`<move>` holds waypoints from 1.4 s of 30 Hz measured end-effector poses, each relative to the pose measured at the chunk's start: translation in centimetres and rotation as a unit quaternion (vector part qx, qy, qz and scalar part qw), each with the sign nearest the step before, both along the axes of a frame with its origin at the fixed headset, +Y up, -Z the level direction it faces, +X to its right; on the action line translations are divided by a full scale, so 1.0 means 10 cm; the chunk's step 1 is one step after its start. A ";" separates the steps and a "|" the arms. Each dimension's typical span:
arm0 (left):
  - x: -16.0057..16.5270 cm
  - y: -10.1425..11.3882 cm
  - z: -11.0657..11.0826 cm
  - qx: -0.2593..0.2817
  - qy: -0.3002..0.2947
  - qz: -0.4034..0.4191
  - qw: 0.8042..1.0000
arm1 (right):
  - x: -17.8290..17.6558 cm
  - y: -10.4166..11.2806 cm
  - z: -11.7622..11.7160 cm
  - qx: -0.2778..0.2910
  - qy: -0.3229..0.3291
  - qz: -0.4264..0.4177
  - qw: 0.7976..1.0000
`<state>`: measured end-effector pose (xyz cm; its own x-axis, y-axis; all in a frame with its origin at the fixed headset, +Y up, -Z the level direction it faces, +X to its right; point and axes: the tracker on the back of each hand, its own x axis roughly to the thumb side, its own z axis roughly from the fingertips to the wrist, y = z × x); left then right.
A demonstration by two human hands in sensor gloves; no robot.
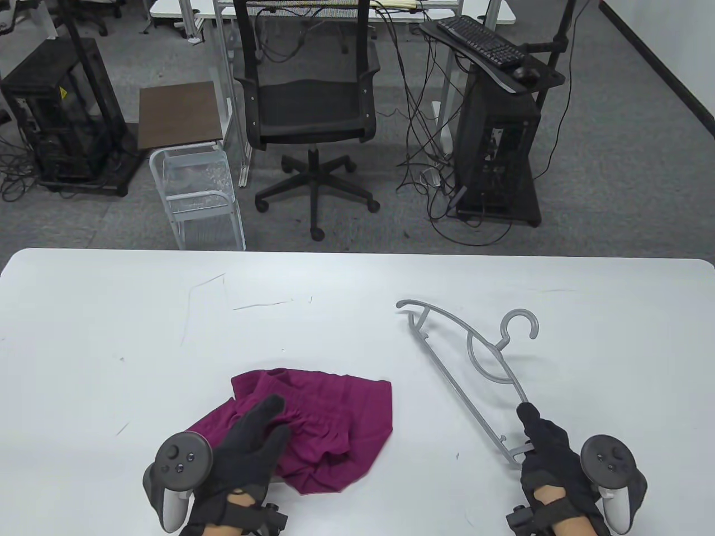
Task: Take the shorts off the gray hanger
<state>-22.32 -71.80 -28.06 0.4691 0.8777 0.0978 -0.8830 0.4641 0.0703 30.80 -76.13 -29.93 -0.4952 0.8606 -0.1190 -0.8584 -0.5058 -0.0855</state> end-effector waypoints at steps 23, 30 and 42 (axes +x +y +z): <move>-0.01 0.00 0.03 0.015 0.001 0.025 1.000 | -0.23 -0.32 -0.13 -0.122 0.117 0.096 0.981; -0.02 0.25 0.21 0.152 0.065 -0.073 0.984 | 0.01 0.20 -0.05 0.076 0.135 0.166 0.974; 0.12 0.26 0.17 0.141 0.053 -0.226 0.963 | -0.12 0.54 0.15 0.218 0.197 0.216 0.931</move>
<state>-21.09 -69.15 -26.34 0.8168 0.5277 0.2330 -0.5769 0.7483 0.3274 29.57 -70.69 -28.48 -0.7371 0.4951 0.4599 -0.5916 -0.8017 -0.0852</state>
